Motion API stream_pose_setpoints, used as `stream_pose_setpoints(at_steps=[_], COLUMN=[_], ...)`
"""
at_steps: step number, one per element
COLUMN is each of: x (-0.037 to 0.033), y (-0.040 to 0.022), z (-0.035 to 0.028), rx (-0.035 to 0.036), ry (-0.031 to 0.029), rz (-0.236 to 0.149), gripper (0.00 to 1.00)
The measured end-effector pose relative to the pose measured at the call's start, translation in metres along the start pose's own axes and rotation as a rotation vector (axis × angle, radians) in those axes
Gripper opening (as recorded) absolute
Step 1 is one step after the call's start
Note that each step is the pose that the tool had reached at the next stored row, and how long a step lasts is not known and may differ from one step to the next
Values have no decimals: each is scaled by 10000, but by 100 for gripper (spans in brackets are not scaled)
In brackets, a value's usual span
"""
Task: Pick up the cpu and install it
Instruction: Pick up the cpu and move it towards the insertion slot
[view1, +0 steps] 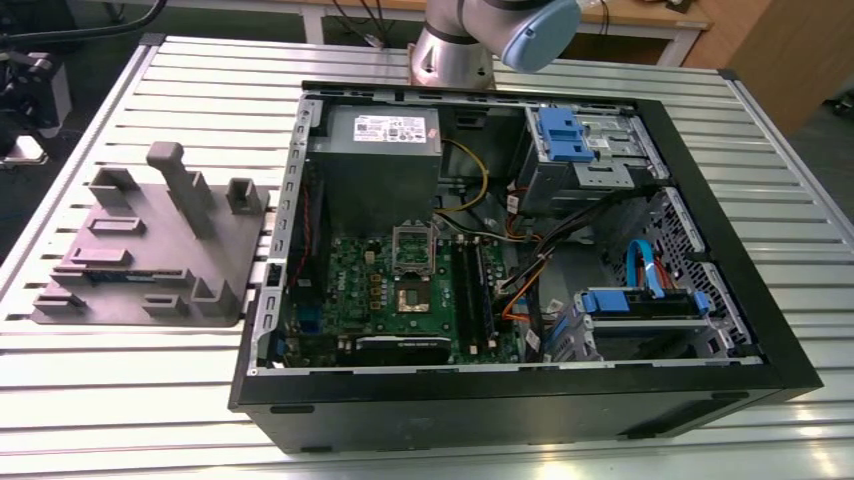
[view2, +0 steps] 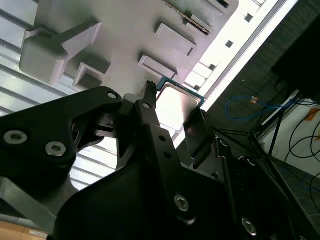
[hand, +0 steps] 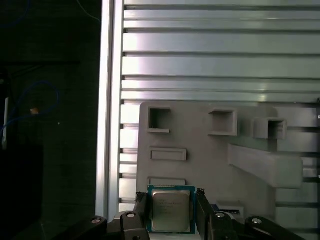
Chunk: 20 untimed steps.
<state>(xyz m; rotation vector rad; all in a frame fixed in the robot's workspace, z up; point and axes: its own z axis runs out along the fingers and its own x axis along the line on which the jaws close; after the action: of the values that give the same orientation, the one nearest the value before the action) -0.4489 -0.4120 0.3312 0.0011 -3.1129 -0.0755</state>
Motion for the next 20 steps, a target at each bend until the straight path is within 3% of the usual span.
stream_pose_setpoints(at_steps=[20], x=[9], y=[20], z=[-336], rx=[0], ry=[-1], rz=[0], gripper=[47])
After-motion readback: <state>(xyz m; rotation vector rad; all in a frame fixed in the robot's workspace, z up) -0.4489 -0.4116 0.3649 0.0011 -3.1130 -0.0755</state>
